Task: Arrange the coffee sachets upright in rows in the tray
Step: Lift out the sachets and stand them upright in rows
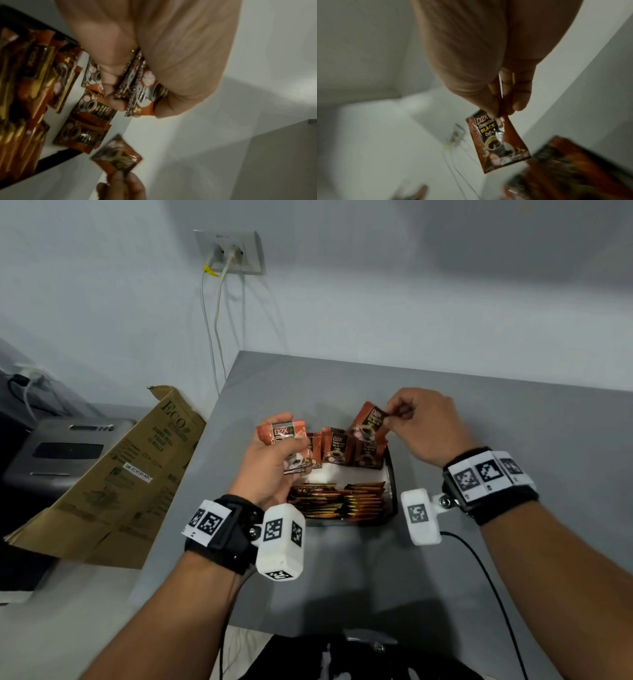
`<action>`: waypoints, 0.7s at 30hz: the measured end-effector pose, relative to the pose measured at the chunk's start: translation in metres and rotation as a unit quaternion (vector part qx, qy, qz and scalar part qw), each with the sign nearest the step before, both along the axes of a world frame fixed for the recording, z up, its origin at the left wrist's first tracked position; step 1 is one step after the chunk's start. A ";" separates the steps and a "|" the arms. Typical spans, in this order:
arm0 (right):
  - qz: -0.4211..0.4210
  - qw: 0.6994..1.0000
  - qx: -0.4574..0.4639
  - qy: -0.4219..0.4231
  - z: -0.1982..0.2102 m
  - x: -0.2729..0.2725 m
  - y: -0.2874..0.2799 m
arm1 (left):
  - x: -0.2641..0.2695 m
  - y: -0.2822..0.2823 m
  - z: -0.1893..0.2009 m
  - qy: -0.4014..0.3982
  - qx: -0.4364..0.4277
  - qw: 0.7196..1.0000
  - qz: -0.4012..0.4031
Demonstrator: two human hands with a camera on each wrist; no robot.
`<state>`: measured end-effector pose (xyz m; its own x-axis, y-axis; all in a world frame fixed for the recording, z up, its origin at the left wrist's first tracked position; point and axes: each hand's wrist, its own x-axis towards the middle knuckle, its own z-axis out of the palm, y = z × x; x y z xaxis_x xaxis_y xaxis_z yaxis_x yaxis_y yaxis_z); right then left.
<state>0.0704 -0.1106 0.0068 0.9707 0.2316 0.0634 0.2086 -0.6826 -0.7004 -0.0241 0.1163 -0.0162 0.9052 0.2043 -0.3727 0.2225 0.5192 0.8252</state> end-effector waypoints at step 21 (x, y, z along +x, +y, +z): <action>0.060 0.986 -0.147 0.048 -0.068 0.011 0.002 | 0.003 0.005 -0.015 0.049 0.025 0.998 -0.005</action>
